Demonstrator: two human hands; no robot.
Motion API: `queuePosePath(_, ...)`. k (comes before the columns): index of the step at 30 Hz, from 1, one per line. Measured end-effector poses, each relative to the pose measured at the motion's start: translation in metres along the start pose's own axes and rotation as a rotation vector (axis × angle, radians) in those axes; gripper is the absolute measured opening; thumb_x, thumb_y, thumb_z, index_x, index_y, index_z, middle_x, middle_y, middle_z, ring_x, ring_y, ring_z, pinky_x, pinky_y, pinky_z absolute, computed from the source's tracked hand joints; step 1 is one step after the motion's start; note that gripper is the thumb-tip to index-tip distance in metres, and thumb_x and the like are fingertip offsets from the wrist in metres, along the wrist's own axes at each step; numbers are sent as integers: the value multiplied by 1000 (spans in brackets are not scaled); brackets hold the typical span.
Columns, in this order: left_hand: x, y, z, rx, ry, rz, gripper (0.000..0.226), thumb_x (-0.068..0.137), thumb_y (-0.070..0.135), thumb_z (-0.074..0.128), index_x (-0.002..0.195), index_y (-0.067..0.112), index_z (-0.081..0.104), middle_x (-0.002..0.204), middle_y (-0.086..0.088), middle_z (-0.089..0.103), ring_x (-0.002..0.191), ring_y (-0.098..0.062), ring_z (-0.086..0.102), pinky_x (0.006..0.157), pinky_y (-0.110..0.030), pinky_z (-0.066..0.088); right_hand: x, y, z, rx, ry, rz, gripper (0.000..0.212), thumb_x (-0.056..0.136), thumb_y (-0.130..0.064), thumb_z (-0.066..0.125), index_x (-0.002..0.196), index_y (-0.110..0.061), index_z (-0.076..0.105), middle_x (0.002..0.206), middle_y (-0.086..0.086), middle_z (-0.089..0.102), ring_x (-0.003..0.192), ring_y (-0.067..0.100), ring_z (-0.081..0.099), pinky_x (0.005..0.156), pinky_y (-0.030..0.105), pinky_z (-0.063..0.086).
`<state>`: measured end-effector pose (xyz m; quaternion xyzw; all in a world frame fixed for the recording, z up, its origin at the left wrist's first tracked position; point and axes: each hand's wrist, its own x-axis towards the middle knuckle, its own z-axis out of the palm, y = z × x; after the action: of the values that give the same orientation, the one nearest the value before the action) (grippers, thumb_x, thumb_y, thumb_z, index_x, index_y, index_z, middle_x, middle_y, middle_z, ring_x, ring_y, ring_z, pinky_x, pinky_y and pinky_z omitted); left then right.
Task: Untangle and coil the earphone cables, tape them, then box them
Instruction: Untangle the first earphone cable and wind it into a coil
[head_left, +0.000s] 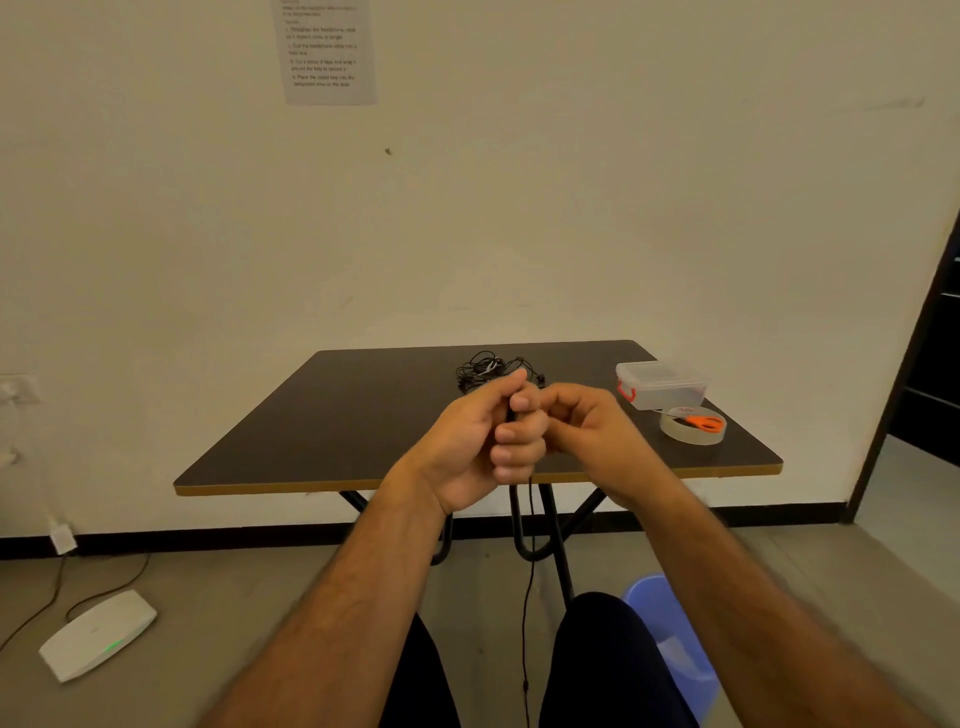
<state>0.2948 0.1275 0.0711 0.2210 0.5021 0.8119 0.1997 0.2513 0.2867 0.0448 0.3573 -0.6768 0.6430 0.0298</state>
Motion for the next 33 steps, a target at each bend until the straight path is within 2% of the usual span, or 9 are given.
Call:
queuePosePath(2, 2, 2, 2, -25, 64, 72, 38, 101, 38, 37, 70, 20, 48, 52, 7, 32, 40, -6, 31, 39, -18, 28, -4, 6, 9, 63, -30, 62, 17, 96, -5, 55, 106, 5, 65, 93, 24, 70, 85, 31, 67, 81, 43, 58)
queuePosePath(6, 5, 7, 4, 14, 209, 222, 38, 105, 40, 31, 77, 19, 46, 56, 5, 33, 44, -9, 36, 44, -23, 36, -13, 15, 21, 131, -99, 172, 15, 100, -10, 52, 96, -1, 64, 79, 12, 69, 68, 24, 69, 69, 33, 58)
queuePosePath(14, 13, 12, -4, 205, 506, 445, 38, 107, 37, 27, 85, 16, 49, 55, 3, 52, 51, -14, 58, 51, -30, 55, -24, 10, 26, -47, -315, 291, 25, 99, -11, 54, 122, -10, 62, 85, 11, 72, 81, 24, 71, 80, 34, 58)
queuePosePath(17, 15, 7, -13, 296, 593, 481, 37, 107, 37, 28, 87, 15, 51, 56, 3, 58, 51, -15, 61, 56, -33, 56, -25, -3, 21, -94, -403, 309, 37, 97, -12, 58, 134, -14, 53, 81, 12, 70, 72, 23, 68, 71, 34, 57)
queuePosePath(21, 17, -2, -20, 436, 645, 459, 37, 108, 36, 28, 88, 14, 50, 58, 2, 60, 52, -17, 61, 54, -33, 55, -21, -19, 14, -292, -416, 271, 36, 99, -14, 56, 134, -19, 52, 74, 3, 68, 54, 15, 59, 58, 36, 53)
queuePosePath(23, 17, -6, -21, 497, 647, 432, 38, 108, 36, 27, 87, 13, 50, 60, 0, 61, 54, -17, 62, 52, -30, 54, -18, -26, 11, -418, -400, 208, 34, 98, -15, 56, 132, -19, 55, 68, -1, 66, 52, 11, 57, 59, 32, 53)
queuePosePath(29, 11, -10, -19, 664, 553, 170, 44, 107, 40, 29, 91, 9, 56, 66, -1, 64, 59, -12, 63, 54, -25, 53, -3, -36, 5, -662, -100, 7, 17, 92, -13, 60, 96, -24, 72, 68, -10, 64, 61, 2, 57, 63, 23, 50)
queuePosePath(31, 8, -11, -15, 694, 485, 82, 51, 107, 42, 26, 89, 8, 60, 66, -1, 65, 57, -13, 62, 52, -25, 51, 1, -40, 1, -647, -87, -34, 17, 90, -8, 60, 93, -21, 72, 75, -9, 69, 71, 3, 63, 69, 20, 52)
queuePosePath(33, 8, -13, -11, 701, 450, 29, 59, 105, 51, 23, 79, 12, 58, 62, 0, 60, 50, -10, 52, 46, -23, 39, 5, -43, -2, -630, -108, -48, 20, 89, -3, 58, 92, -19, 71, 79, -7, 71, 77, 8, 66, 73, 21, 54)
